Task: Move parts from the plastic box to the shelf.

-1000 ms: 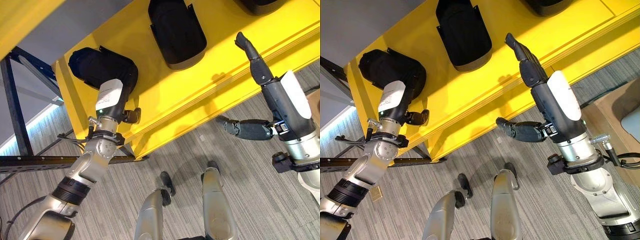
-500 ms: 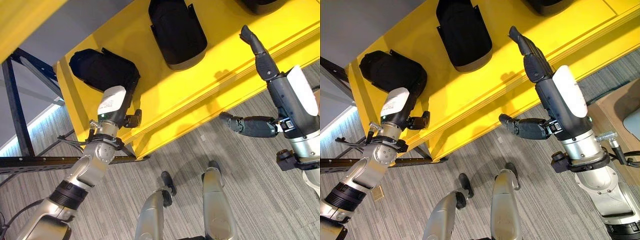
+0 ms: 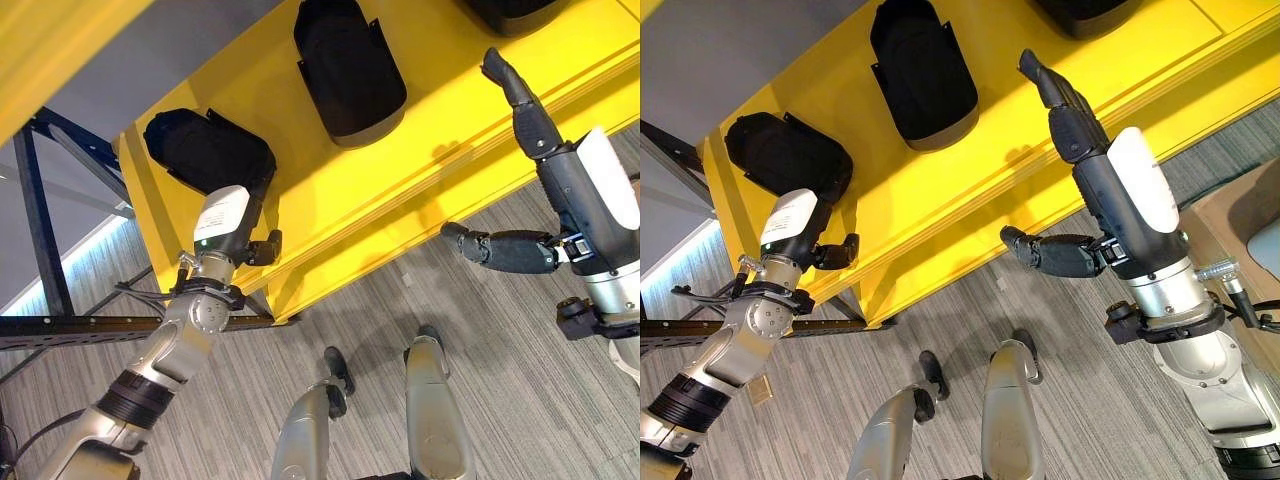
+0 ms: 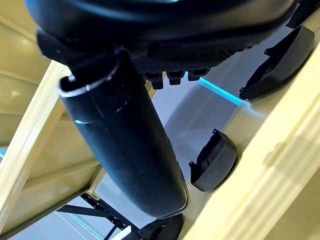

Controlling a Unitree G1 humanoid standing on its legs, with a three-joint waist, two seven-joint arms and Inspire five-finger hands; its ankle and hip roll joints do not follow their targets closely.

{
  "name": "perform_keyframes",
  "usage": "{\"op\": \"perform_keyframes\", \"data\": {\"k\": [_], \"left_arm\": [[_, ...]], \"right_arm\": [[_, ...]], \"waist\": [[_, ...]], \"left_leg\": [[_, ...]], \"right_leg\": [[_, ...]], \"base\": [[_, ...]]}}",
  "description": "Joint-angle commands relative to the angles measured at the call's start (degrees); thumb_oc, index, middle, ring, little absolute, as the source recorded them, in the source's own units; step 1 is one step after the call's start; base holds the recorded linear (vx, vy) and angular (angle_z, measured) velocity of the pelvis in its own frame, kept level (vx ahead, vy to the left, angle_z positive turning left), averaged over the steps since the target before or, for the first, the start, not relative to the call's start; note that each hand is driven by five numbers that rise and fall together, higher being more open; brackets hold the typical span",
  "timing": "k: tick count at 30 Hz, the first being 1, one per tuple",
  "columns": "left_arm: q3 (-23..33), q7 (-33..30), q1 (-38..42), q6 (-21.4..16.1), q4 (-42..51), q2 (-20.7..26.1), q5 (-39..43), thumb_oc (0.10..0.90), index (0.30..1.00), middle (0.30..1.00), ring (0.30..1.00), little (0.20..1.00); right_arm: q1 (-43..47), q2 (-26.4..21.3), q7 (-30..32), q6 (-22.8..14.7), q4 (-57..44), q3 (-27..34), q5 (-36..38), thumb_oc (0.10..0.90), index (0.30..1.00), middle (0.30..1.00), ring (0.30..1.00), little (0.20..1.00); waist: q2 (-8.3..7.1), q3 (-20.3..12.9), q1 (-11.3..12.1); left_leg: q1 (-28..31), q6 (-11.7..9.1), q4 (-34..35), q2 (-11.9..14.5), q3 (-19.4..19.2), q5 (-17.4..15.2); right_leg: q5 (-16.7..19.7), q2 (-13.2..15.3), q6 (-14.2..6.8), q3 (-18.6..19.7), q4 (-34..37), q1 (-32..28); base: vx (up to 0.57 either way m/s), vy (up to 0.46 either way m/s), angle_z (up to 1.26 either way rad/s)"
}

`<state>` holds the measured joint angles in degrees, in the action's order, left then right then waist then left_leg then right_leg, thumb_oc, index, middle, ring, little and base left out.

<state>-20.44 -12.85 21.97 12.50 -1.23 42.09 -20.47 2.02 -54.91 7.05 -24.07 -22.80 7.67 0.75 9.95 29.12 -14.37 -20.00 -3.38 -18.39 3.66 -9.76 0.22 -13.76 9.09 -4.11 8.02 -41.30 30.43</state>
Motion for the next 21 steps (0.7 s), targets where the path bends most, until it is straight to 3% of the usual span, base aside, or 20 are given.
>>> {"op": "perform_keyframes", "data": {"k": [1, 21], "left_arm": [[0.6, 4.1, -5.9, 3.8, -4.8, 3.0, 1.8, 0.9, 1.0, 1.0, 1.0, 1.0], [1.0, 8.0, -10.1, 4.5, -6.8, 3.3, -1.3, 0.9, 1.0, 1.0, 1.0, 1.0]], "right_arm": [[3.3, -0.9, 0.4, -4.9, -6.1, 7.2, 4.4, 0.9, 1.0, 1.0, 1.0, 1.0], [2.0, -1.4, -0.7, -4.4, -6.4, 9.1, 5.1, 0.9, 1.0, 1.0, 1.0, 1.0]], "waist": [[-0.1, -1.8, -1.6], [1.02, -2.2, -1.9]], "left_leg": [[0.4, 5.3, -2.6, -3.9, -2.8, -8.6], [2.2, 5.2, -1.8, -4.3, -2.9, -8.9]], "right_leg": [[-6.5, -1.7, 6.5, -6.5, -0.1, -3.9], [-6.6, -1.2, 6.3, -6.5, 0.2, -4.5]], "base": [[0.03, 0.019, -0.01], [0.0, 0.0, 0.0]]}}
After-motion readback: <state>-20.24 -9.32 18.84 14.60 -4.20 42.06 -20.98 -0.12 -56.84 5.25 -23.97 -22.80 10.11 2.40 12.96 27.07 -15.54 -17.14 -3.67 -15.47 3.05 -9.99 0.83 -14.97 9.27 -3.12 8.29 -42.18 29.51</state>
